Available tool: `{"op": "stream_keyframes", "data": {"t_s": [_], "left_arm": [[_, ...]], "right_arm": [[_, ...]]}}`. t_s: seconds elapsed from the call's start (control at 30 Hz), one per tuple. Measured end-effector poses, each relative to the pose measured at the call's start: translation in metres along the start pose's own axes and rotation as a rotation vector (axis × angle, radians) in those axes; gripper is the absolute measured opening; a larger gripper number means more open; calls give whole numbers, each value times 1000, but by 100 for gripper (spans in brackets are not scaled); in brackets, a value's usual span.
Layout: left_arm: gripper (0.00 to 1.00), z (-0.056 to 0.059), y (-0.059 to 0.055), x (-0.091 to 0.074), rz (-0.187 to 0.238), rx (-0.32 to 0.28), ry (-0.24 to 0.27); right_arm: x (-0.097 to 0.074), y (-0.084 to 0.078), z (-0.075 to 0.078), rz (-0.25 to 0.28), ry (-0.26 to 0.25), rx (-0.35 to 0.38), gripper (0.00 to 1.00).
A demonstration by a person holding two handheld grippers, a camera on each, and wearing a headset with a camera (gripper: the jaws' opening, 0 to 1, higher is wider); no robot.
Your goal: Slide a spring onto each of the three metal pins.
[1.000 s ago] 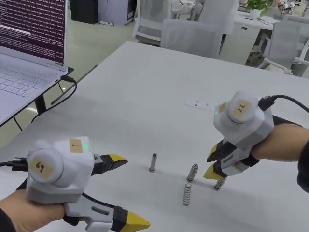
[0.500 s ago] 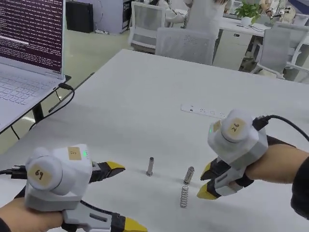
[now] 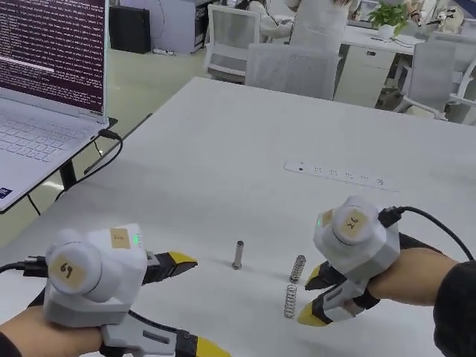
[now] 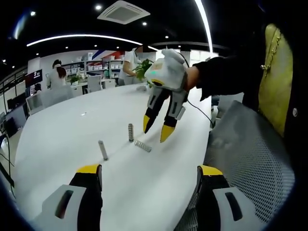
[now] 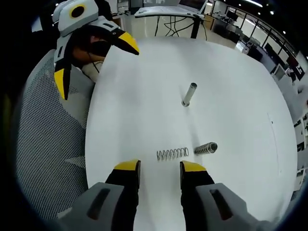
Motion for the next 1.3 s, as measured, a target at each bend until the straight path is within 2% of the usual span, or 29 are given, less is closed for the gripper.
{"op": "stream_keyframes", "data": {"t_s": [0.37, 1.3], "left_arm": [[76, -2, -5, 0, -11, -19, 4], [73, -5, -12, -3, -21, -42, 15]], "right_arm": [[16, -1, 14, 15, -17, -9, 36], [34, -3, 20, -5, 2, -14, 36]]}}
Point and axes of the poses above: the centre of the closed fingertips' face, and the gripper's own axes: x roughly forward along the fingers, z roughly to its right, y roughly out of its top, the point moved 9 cm from there along -x, roughly backward along the fingers, and after that the axes turned 4 degrees about y, right-handed, at the moved point
